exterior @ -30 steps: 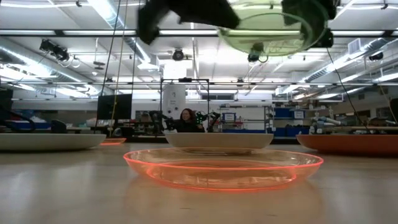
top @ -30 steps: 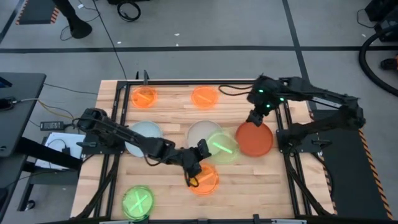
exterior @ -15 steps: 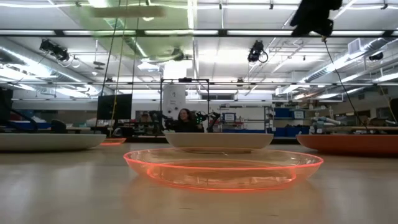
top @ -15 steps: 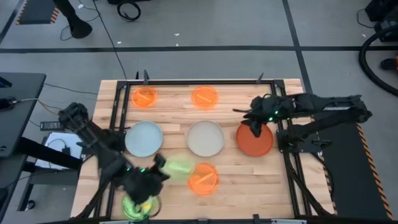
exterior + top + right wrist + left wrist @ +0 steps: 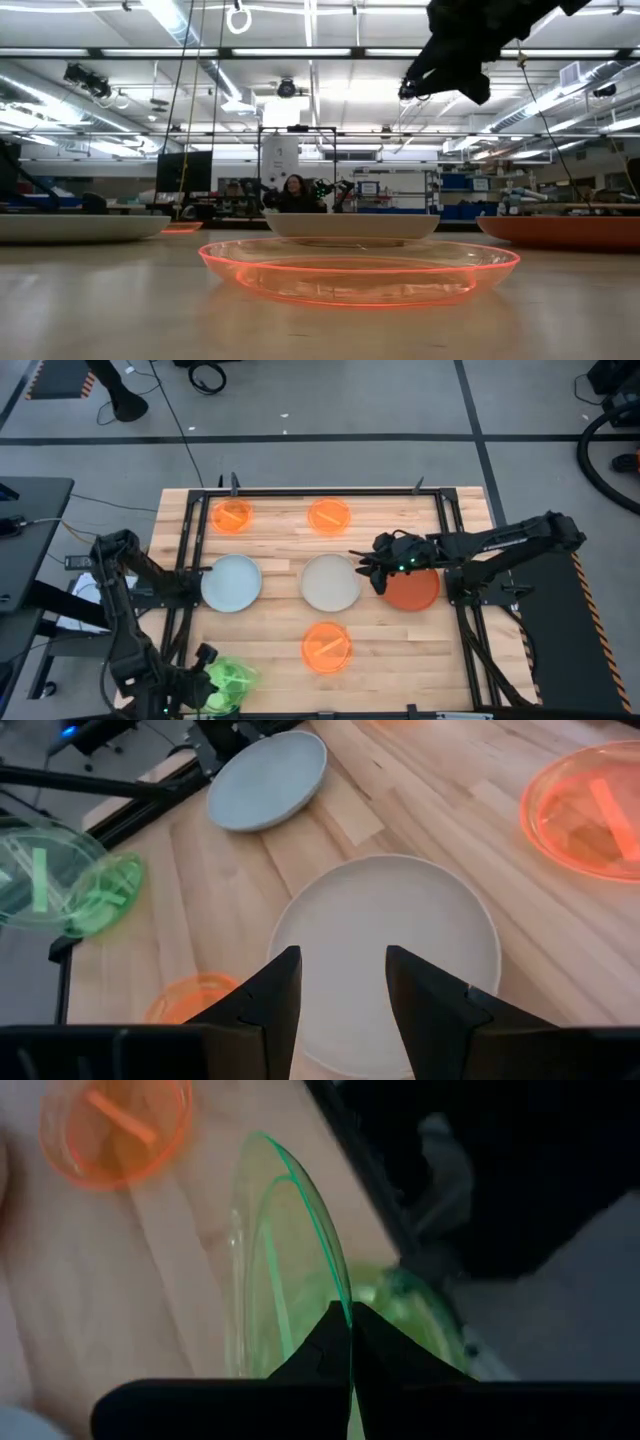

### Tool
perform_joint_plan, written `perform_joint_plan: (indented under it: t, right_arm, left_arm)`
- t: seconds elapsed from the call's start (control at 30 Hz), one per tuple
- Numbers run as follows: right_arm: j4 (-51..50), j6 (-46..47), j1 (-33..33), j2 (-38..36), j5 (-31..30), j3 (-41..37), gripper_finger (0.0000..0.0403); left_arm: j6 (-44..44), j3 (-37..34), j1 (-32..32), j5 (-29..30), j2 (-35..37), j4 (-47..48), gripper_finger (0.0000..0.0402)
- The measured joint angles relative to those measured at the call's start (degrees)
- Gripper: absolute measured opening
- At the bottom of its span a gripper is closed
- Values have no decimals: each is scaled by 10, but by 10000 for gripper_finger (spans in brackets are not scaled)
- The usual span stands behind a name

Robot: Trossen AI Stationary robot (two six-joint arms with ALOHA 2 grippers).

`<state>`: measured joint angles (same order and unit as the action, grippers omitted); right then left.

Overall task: Stack plastic plates
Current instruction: Stack the right green plate on top of the left green plate

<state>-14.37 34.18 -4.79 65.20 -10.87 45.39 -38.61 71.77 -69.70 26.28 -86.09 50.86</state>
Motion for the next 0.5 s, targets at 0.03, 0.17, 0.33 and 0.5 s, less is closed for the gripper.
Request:
perform_joint_plan:
  t: [0.03,0.17,0.33,0.5]
  right_arm:
    - [6,1,0,6,0,0,158]
    - [42,-19,6,21,0,0,158]
    - [60,-42,30,14,0,5,158]
    - [63,-43,48,-7,-3,30,158]
  left_arm:
    - [-1,0,-4,-4,-3,12,6]
    - [22,0,3,-23,-6,49,6]
    - [128,0,23,-117,-3,53,6]
    - [253,0,9,-129,-1,121,6]
